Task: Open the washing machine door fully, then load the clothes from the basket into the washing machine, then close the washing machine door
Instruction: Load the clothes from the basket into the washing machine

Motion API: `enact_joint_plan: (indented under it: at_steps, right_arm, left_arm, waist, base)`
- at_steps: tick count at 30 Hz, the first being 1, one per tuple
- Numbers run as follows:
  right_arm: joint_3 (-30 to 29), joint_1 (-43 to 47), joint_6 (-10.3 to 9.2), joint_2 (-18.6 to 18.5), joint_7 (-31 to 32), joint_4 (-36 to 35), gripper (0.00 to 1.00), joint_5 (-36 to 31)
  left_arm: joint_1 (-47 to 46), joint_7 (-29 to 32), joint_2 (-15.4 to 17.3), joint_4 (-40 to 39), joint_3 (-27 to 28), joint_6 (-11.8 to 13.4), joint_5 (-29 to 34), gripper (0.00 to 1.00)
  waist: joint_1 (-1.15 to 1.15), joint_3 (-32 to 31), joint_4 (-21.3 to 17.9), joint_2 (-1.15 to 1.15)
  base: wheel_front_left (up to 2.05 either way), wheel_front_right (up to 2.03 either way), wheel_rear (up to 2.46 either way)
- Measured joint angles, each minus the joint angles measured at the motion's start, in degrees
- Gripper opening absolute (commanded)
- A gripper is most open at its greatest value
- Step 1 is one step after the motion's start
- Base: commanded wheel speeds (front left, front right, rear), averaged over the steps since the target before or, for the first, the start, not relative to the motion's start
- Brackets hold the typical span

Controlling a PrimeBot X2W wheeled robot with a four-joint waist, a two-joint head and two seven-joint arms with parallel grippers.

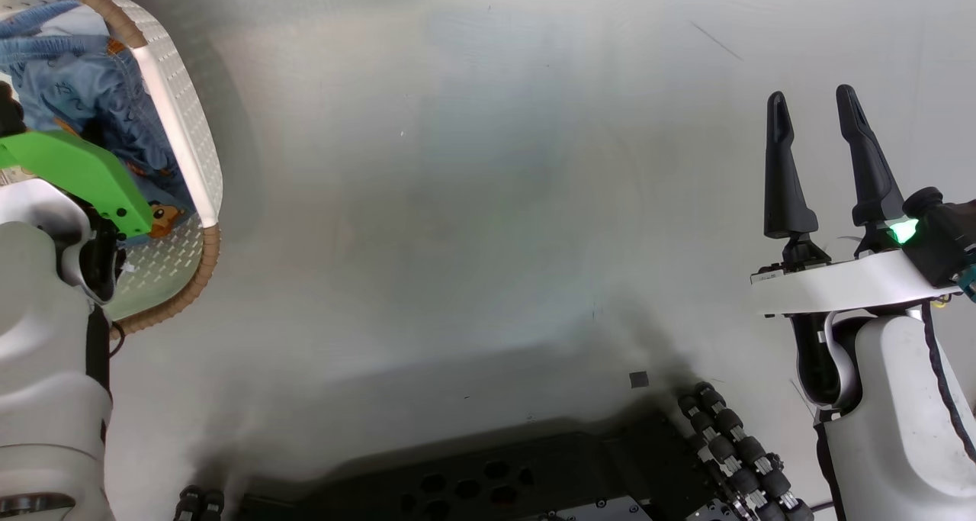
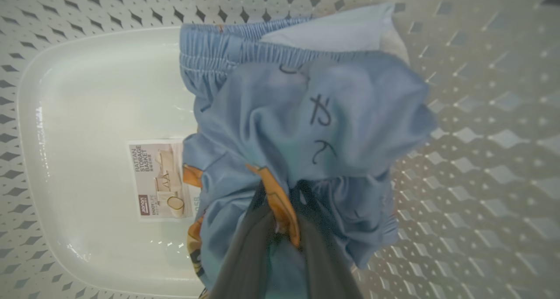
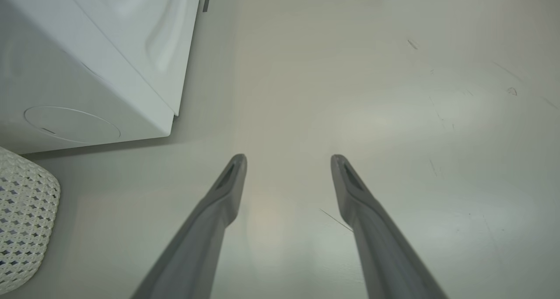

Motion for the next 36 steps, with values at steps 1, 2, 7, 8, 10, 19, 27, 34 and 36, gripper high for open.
enact_joint_plan:
  at_steps: [1, 2, 7, 8, 10, 19, 27, 34, 36]
  right_arm:
    - [-0.1, 0.0, 0.00, 0.0, 0.0, 0.0, 1.00, 0.0]
    - [-0.2, 0.0, 0.00, 0.1, 0.0, 0.0, 1.00, 0.0]
    - [-0.8, -0.5, 0.00, 0.1, 0.0, 0.0, 1.00, -0.1]
    - [-0.9, -0.5, 0.00, 0.1, 0.0, 0.0, 1.00, -0.1]
    - [-1.3, -0.6, 0.00, 0.1, 0.0, 0.0, 1.00, -0.1]
    - [-2.2, -1.7, 0.00, 0.2, 0.0, 0.9, 1.00, -0.6]
    - [-2.8, -1.6, 0.00, -0.5, 0.0, 2.5, 1.00, -1.2]
    - [-2.5, -0.5, 0.00, -0.5, 0.0, 4.0, 1.00, -1.2]
    - [-2.5, 0.3, 0.00, -0.5, 0.0, 4.4, 1.00, -1.2]
  left_arm:
    - [0.0, -0.5, -0.4, 0.7, 0.0, 0.0, 0.0, 0.00]
    - [0.0, -0.5, -0.5, 0.9, -0.1, -0.2, 0.0, 0.00]
    - [0.2, -3.2, -0.6, 1.2, -0.2, -0.7, 0.0, 0.00]
    - [0.3, -3.8, -0.6, 1.3, -0.2, -0.8, 0.0, 0.00]
    - [0.6, -4.9, -0.7, 1.7, -0.5, -0.9, 0.0, 0.00]
    - [2.9, -11.9, -2.3, 2.2, -0.8, -1.2, -0.8, 0.00]
    - [7.0, -17.3, -2.9, 3.0, -1.1, -1.5, -1.0, 0.00]
    - [10.4, -19.2, -3.4, 3.5, -1.3, -1.5, -2.0, 0.00]
    - [11.3, -19.6, -3.8, 3.0, -1.3, -1.5, -2.1, 0.00]
  waist:
    - [0.00, -0.4, 0.0, 0.00]
    - [0.00, -0.7, 0.1, 0.00]
    - [0.00, -2.4, 0.3, 0.00]
    - [0.00, -2.8, 0.4, 0.00]
    - [0.00, -3.6, 0.6, 0.00]
    - [0.00, -8.1, 1.6, 0.00]
    - [0.00, -13.1, 2.6, 0.00]
    - [0.00, -18.0, 3.5, 0.00]
    - [0.00, -19.5, 3.7, 0.00]
  base:
    - [0.00, 0.00, 0.00]
    - [0.00, 0.00, 0.00]
    - [0.00, 0.00, 0.00]
    - [0.00, 0.00, 0.00]
    - [0.00, 0.00, 0.00]
    - [0.00, 0.00, 0.00]
    - [0.00, 0.00, 0.00]
    - [0.00, 0.00, 0.00]
    - [0.00, 0.00, 0.00]
